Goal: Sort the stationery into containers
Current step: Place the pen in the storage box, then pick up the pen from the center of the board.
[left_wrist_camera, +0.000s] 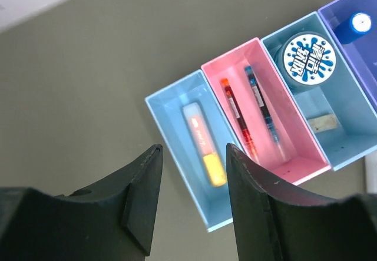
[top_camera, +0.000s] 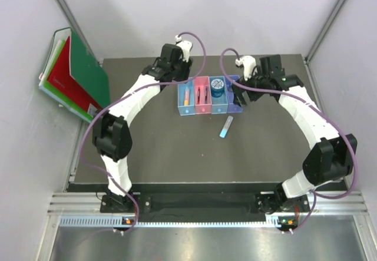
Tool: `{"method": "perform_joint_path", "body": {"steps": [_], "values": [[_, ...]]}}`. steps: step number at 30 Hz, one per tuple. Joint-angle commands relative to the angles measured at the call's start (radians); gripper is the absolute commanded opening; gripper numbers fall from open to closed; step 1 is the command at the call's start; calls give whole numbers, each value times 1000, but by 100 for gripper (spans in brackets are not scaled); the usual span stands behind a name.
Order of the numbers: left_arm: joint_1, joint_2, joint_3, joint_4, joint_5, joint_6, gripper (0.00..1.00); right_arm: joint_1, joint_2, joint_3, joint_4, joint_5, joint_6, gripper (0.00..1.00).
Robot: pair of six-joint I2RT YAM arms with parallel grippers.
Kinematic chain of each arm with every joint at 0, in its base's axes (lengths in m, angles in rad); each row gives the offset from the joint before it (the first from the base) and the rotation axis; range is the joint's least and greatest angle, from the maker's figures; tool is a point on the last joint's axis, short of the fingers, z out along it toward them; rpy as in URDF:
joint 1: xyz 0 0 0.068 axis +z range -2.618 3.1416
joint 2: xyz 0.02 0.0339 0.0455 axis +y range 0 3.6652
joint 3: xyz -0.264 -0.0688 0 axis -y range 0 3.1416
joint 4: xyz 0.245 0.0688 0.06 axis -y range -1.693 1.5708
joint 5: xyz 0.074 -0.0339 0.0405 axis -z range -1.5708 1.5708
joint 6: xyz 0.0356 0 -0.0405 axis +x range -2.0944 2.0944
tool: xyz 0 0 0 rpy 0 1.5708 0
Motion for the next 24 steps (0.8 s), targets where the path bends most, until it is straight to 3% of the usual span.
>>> {"method": "perform_joint_path", "body": {"steps": [1, 11, 17, 24], "values": [[4, -130, -121, 135, -9, 145, 52, 7, -31, -104, 40, -71, 227, 95], [4, -233, -137, 132, -124, 233, 53, 13, 37, -245, 109, -42, 430, 91], [4, -258, -152, 131, -125, 257, 54, 74, 49, -351, 169, 70, 516, 88], [4, -294, -173, 132, -113, 257, 54, 154, 86, -362, 211, 184, 550, 88]]}}
